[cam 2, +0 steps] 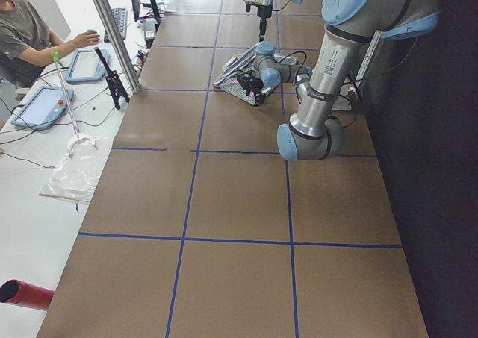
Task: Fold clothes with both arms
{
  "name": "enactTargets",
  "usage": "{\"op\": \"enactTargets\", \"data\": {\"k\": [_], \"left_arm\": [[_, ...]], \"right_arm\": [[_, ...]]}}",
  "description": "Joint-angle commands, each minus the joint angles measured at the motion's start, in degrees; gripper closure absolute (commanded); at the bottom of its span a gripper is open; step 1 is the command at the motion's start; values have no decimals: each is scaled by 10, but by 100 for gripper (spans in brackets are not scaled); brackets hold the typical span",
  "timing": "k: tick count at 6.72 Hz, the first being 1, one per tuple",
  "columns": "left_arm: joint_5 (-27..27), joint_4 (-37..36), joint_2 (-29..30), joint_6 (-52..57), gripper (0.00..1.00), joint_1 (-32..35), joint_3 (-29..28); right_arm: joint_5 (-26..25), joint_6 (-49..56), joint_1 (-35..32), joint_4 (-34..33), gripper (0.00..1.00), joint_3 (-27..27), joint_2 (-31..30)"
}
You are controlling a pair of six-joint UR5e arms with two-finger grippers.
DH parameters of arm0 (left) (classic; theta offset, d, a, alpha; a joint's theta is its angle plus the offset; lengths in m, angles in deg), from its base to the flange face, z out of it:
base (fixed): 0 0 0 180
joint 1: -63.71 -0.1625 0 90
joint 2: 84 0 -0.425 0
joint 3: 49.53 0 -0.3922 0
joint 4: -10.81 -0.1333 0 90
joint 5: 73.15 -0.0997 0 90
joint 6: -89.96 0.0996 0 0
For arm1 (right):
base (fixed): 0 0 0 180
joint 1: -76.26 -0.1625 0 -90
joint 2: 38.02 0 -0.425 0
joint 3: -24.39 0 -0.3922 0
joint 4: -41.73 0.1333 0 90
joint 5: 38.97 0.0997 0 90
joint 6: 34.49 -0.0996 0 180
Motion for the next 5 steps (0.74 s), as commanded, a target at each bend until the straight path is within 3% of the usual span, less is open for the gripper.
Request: {"op": "enactTargets", "data": {"k": [1,2,3,5], "left_arm": [[0,-2,-2,-1,12,-13,0],[0,-3,-4,-1,13,-18,0],[0,-3,-1,-6,22,-19,0],[2,-8,1,-25,100,-20,5]], "right_arm": [[-1,-1,-1,0,0,-1,1],[0,-1,-3,0,0,-1,1],[0,-1,-3,0,0,-1,0],[0,-1,-6,0,0,-1,0]]}}
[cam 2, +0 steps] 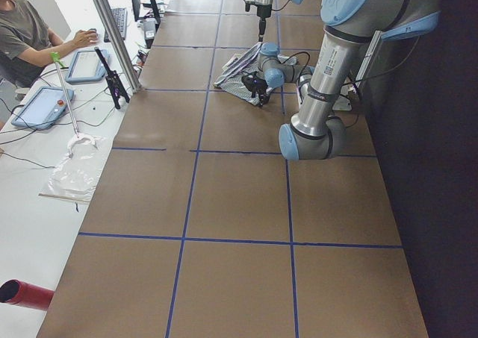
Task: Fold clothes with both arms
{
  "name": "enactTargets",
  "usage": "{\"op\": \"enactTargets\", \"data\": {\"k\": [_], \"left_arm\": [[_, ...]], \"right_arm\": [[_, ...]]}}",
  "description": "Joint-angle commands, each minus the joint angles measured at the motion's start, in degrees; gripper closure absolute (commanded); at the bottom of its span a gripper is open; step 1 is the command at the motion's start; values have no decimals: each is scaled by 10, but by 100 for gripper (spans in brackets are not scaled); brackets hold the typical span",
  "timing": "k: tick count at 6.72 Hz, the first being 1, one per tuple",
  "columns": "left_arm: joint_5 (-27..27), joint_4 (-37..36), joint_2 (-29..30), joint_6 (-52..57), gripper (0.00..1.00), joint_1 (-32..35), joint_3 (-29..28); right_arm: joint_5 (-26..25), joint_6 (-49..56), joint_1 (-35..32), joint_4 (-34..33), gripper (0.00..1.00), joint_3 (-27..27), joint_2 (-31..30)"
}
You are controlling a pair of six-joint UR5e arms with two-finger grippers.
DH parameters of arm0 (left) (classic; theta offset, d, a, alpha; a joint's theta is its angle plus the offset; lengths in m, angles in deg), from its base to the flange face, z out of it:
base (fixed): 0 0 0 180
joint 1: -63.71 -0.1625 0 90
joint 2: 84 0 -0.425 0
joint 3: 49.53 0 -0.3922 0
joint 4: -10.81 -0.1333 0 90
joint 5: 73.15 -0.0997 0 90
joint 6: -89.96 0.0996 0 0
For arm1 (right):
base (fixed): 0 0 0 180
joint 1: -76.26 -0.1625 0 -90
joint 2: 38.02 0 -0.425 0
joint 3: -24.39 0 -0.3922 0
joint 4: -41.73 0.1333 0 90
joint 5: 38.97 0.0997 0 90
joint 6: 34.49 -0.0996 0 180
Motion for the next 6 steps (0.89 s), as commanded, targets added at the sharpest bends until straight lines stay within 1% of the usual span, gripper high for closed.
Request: {"op": "enactTargets", "data": {"k": [1,3,4,6], "left_arm": [[3,-2,1,-6,100,-1,7],[4,-5,0,0,100,0,23],[4,-10,0,1,100,12,24],[-1,-12,-1,41,100,75,7]], "right_arm": [[0,0,-1,0,0,0,0],[0,0,-1,0,0,0,-2],[1,0,-1,0,0,0,-3],[0,0,-1,0,0,1,-4]]}}
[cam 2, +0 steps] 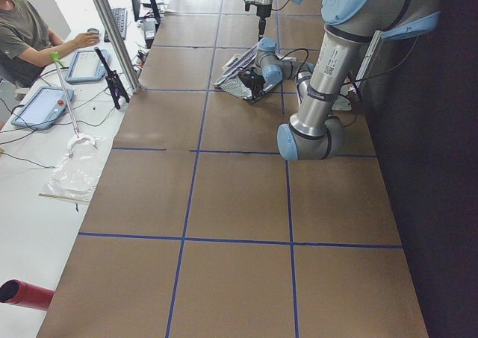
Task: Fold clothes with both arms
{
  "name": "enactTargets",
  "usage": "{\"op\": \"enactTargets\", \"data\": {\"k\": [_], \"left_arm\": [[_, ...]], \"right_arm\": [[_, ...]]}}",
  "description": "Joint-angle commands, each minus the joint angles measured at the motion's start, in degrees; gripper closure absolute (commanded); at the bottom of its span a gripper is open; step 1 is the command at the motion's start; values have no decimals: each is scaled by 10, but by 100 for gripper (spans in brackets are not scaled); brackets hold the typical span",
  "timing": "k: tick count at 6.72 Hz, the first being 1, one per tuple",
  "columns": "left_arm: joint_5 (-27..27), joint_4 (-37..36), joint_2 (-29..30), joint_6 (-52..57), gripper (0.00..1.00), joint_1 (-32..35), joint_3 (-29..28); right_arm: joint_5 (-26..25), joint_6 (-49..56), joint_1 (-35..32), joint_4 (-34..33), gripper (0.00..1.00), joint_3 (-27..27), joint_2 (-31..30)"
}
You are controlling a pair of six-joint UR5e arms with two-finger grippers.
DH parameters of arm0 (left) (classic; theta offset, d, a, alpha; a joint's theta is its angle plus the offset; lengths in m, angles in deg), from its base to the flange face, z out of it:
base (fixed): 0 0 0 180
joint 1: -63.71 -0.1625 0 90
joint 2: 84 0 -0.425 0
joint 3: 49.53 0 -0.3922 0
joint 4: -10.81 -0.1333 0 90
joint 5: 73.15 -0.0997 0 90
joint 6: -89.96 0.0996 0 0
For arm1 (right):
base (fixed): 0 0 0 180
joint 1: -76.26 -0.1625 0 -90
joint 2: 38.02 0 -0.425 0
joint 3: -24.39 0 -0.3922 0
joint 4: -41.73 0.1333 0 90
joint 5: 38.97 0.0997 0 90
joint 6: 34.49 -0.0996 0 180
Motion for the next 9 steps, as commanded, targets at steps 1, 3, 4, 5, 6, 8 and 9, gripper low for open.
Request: {"op": "enactTargets", "data": {"k": [1,3,4,5,6,8,9], "left_arm": [[-3,14,1,59,100,72,-41],[-3,135,59,134,100,139,-193],[-3,178,134,179,100,168,-304],[-4,239,171,206,100,183,-368],[-39,308,173,231,100,184,-389],[-62,317,183,263,100,190,-416],[-62,318,182,264,44,196,-424]], "right_arm": [[0,0,0,0,0,1,-1],[-2,0,-2,0,0,1,1],[-8,0,-3,0,0,1,2],[-15,0,-2,0,0,0,3],[-16,0,-2,0,0,-2,4],[-20,0,-2,0,0,-9,4],[-23,1,-1,0,0,-13,5]]}}
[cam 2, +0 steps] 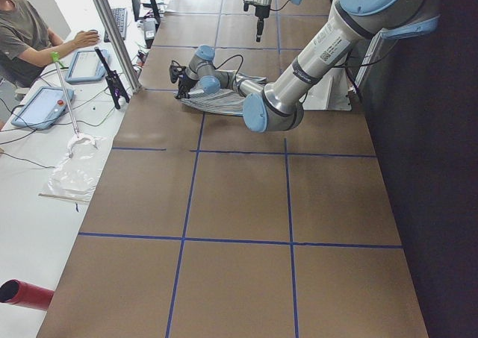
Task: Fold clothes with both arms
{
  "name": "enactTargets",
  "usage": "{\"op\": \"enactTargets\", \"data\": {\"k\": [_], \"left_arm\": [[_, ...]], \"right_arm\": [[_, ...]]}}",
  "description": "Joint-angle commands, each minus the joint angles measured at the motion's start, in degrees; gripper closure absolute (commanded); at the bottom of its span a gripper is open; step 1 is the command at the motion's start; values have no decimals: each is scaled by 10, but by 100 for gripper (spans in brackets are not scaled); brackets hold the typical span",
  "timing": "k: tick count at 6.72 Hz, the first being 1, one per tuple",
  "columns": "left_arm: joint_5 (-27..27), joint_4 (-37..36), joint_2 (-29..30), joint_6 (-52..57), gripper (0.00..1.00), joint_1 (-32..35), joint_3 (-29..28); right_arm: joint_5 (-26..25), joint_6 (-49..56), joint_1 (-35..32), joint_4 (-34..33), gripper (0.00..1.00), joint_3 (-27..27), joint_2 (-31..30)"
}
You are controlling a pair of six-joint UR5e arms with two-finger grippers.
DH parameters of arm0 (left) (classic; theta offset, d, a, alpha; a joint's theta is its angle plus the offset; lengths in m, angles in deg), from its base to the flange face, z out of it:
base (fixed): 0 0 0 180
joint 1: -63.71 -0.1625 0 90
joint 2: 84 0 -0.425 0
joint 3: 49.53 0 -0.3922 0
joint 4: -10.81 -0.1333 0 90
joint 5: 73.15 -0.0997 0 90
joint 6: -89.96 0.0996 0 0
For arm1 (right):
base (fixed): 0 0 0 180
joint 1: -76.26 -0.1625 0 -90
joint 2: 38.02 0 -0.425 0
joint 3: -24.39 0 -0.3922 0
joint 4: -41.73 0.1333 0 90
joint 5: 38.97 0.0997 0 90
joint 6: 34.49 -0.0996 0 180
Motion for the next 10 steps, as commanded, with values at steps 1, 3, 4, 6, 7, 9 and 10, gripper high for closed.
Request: {"op": "enactTargets", "data": {"k": [1,3,4,6,7,9,10], "left_arm": [[-6,4,0,27,0,14,-15],[7,2,-5,82,0,43,-11],[77,-5,-25,84,0,47,16],[145,-8,-136,89,0,47,170],[163,-47,-161,89,0,46,227],[168,-71,-168,89,0,45,253],[168,-70,-169,89,0,44,253]], "right_arm": [[-4,2,1,0,0,-5,1],[-6,6,1,-4,0,-36,41],[-9,7,2,-10,0,-66,72],[-42,10,27,-82,0,-95,119],[-82,16,58,-156,0,-119,180],[-100,17,85,-237,0,-208,295],[-104,17,94,-238,0,-275,339]]}}
